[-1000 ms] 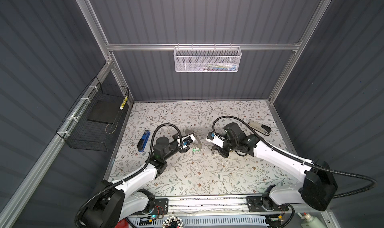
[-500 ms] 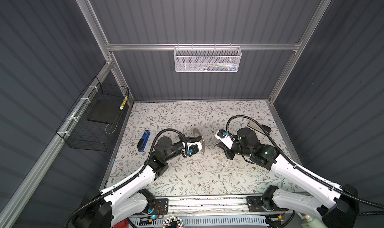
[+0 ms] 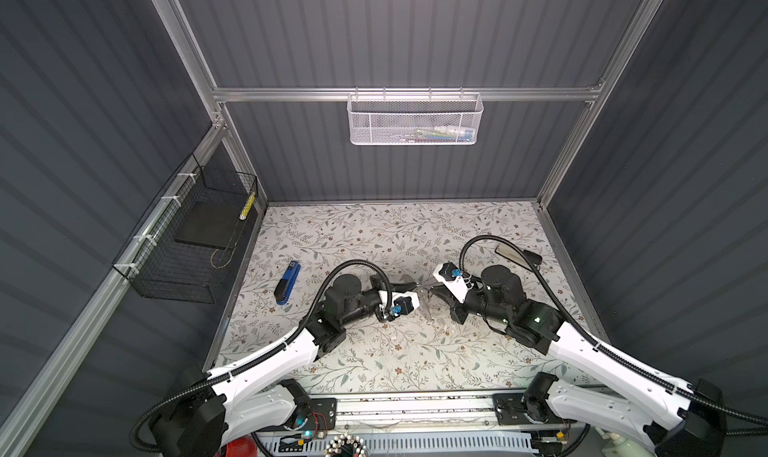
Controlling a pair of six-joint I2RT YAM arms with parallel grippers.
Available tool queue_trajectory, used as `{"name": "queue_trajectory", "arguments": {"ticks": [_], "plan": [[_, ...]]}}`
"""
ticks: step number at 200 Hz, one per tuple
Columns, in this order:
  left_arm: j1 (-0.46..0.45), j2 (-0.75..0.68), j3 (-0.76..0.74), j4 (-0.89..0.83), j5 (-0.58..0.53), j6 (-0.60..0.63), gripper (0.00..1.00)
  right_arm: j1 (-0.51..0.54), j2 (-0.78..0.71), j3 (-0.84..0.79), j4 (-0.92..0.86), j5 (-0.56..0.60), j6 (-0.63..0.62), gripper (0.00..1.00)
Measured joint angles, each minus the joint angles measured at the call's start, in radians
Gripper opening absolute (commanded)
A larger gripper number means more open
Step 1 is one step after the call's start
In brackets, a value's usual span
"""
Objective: Put the keys on the keyring
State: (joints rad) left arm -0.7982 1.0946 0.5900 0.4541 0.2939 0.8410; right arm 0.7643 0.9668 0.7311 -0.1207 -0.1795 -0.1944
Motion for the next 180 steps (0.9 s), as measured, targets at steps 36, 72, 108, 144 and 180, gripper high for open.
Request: {"name": "queue_trajectory", "arguments": {"ticks": [36, 72, 108, 144, 180], "plan": [[-0.01, 0.004, 0.009, -0.01, -0.011, -0.012, 0.0, 0.023, 0.001, 0.0, 0.009, 0.003, -0.014, 0.0], [-0.031, 0.008, 0.017, -0.013, -0.026, -0.014, 0.0, 0.05, 0.001, 0.0, 0.009, 0.011, -0.034, 0.0], [-0.061, 0.016, 0.017, -0.016, -0.054, 0.007, 0.0, 0.058, 0.001, 0.005, 0.008, 0.011, -0.042, 0.0], [-0.08, 0.016, 0.017, -0.017, -0.077, 0.051, 0.0, 0.058, 0.001, 0.01, 0.009, 0.011, -0.042, 0.0], [-0.088, 0.016, 0.017, -0.027, -0.089, 0.095, 0.0, 0.058, 0.001, 0.01, 0.009, 0.011, -0.041, 0.0]]}}
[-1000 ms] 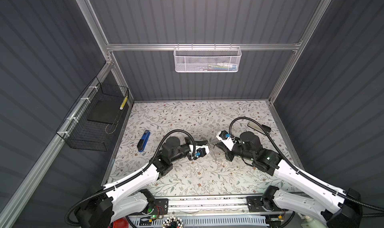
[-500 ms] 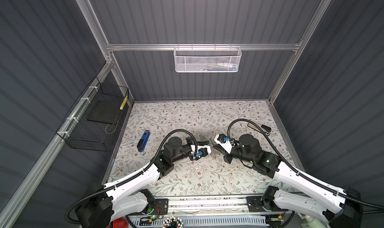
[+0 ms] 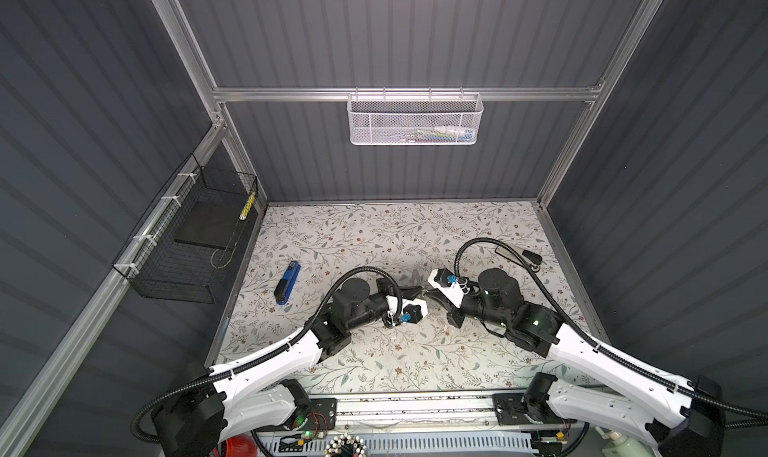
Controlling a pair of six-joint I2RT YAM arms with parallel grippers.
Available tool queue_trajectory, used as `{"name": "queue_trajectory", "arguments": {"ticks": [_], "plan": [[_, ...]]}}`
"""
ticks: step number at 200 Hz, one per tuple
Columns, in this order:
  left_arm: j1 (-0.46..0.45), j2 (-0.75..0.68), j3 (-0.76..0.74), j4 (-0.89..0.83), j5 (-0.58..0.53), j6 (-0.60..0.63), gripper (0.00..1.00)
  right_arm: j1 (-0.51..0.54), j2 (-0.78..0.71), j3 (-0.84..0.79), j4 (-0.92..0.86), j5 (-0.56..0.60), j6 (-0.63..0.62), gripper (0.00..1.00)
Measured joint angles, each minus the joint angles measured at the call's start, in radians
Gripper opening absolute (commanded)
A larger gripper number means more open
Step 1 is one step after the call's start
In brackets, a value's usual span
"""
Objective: Put the keys on the keyring
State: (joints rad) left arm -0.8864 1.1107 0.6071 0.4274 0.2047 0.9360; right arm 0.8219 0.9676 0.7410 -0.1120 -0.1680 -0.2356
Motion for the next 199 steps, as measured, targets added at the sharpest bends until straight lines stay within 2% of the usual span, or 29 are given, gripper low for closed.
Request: {"name": "queue_trajectory", "arguments": {"ticks": [100, 199], "plan": [[-0.003, -0.01, 0.0, -0.043, 0.005, 0.103, 0.0, -0.002, -0.005, 0.0, -0.025, -0.012, 0.012, 0.0], [-0.003, -0.041, 0.0, -0.066, 0.041, 0.135, 0.0, -0.077, -0.028, -0.002, -0.035, -0.147, 0.102, 0.0]]}}
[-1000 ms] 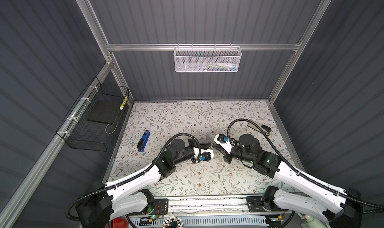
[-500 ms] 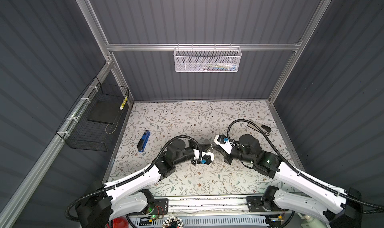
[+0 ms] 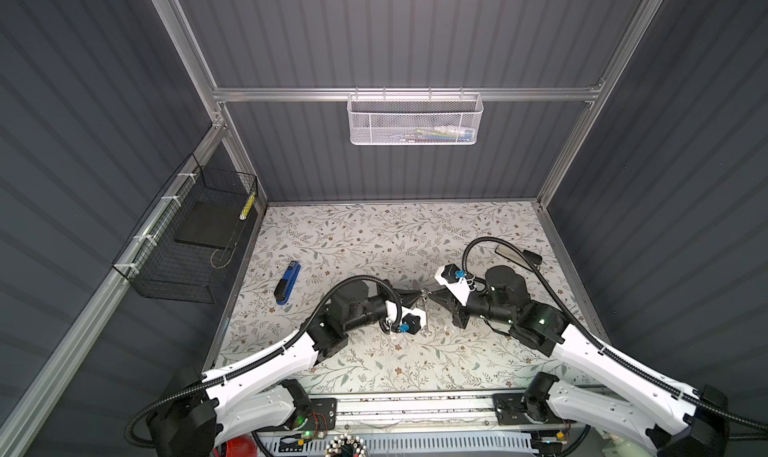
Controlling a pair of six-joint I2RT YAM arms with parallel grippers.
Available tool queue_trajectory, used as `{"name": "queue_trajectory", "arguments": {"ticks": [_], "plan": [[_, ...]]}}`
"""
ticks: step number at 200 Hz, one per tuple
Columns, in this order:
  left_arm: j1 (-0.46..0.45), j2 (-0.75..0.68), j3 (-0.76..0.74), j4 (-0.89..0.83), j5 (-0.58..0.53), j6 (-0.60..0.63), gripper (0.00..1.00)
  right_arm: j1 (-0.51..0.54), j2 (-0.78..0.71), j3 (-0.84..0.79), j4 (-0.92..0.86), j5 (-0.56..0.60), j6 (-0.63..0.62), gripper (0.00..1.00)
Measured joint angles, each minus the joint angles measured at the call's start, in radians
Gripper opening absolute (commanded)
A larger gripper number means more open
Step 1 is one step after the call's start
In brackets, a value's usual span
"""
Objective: Put the keys on the keyring
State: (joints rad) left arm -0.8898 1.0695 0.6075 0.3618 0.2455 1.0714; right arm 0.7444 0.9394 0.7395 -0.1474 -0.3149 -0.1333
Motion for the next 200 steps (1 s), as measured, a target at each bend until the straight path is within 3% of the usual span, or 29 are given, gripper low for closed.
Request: {"name": "queue_trajectory", "arguments": {"ticks": [68, 115, 200], "plan": [[0.0, -0.003, 0.0, -0.002, 0.013, -0.014, 0.0, -0.043, 0.01, -0.001, 0.003, -0.109, 0.06, 0.0], [0.002, -0.003, 0.0, 0.022, 0.03, -0.099, 0.0, -0.081, 0.046, -0.001, 0.034, -0.203, 0.097, 0.0], [0.069, 0.006, 0.0, 0.096, 0.158, -0.295, 0.0, -0.127, 0.055, -0.001, 0.091, -0.315, 0.134, 0.0]]}}
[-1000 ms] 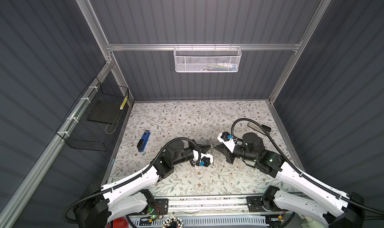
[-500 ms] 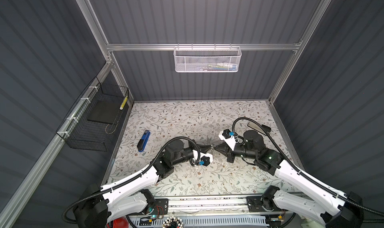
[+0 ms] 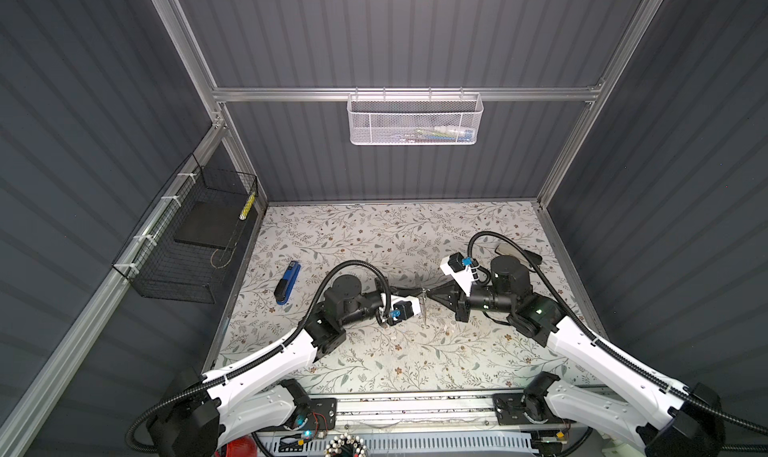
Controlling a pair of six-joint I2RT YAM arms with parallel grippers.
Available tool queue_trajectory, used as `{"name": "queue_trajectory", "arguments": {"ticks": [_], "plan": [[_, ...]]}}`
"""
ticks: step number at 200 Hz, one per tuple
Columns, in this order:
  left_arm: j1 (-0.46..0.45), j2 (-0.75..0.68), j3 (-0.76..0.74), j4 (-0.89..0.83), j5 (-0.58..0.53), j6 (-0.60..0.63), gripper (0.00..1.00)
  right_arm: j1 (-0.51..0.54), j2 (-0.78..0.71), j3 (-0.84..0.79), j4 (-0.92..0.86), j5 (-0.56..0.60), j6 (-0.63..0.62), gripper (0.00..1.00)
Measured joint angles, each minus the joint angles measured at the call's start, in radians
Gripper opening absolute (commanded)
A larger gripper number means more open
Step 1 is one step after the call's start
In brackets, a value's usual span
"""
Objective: Put the keys on the keyring
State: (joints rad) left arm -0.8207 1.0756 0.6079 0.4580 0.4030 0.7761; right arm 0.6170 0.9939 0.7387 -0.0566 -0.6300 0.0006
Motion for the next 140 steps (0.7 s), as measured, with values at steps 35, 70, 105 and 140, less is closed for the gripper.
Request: {"name": "queue_trajectory", "arguments": {"ticks": [35, 70, 105, 140], "plan": [[0.026, 0.016, 0.0, 0.037, 0.061, -0.081, 0.0, -0.004, 0.0, 0.0, 0.017, -0.019, -0.001, 0.0], [0.048, 0.044, 0.0, 0.075, 0.115, -0.159, 0.0, -0.009, 0.004, 0.0, 0.021, -0.023, -0.009, 0.03], [0.078, 0.072, 0.0, 0.119, 0.174, -0.242, 0.0, -0.01, 0.001, 0.0, 0.024, -0.016, -0.05, 0.1], [0.105, 0.098, 0.0, 0.172, 0.235, -0.332, 0.0, -0.01, -0.047, 0.0, 0.007, 0.024, -0.137, 0.25]]}}
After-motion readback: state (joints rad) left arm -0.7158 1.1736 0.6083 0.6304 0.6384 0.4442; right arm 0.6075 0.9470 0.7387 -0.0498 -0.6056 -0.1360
